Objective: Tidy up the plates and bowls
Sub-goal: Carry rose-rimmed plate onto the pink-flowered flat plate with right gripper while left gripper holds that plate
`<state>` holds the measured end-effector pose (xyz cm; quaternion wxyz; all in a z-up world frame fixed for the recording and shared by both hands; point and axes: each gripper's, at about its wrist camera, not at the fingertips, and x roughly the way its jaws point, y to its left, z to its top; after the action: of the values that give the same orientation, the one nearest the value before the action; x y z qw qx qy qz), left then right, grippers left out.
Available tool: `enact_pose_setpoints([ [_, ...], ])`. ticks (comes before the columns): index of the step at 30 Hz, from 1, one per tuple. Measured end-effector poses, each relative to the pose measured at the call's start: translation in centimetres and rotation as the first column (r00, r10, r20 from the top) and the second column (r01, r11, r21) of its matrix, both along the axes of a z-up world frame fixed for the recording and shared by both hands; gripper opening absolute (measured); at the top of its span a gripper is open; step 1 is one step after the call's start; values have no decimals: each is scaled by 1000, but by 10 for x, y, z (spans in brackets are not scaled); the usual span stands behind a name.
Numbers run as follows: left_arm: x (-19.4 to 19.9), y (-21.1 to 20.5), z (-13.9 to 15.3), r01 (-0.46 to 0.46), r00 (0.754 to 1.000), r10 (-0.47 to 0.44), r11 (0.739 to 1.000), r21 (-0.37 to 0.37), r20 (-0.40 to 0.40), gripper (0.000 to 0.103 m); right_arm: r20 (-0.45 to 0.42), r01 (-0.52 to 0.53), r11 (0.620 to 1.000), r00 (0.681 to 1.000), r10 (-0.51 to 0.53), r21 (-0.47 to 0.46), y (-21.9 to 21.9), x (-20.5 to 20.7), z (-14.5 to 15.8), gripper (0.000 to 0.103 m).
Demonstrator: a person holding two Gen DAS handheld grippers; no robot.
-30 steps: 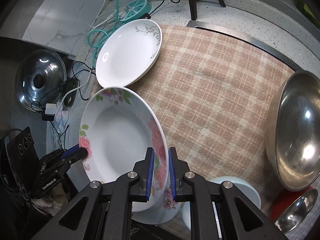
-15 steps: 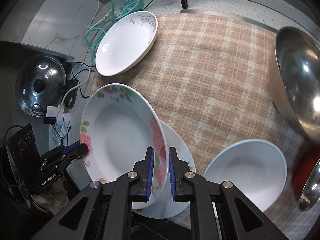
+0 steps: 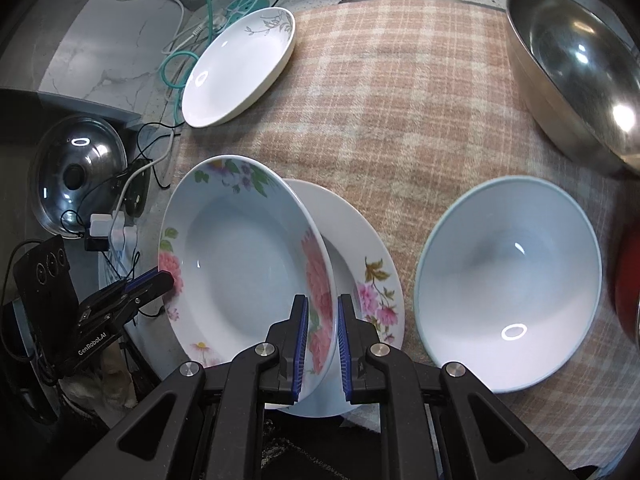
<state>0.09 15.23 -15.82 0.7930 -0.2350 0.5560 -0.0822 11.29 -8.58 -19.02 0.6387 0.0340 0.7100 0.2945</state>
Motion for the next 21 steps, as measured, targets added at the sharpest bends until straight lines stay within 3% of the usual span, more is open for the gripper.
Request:
enact_pose_setpoints([
  [21,5,-13,-12,60,998,-59,998,10,-23,12,-40,53,999,998,-53,-10,-22,-22,-18,13],
])
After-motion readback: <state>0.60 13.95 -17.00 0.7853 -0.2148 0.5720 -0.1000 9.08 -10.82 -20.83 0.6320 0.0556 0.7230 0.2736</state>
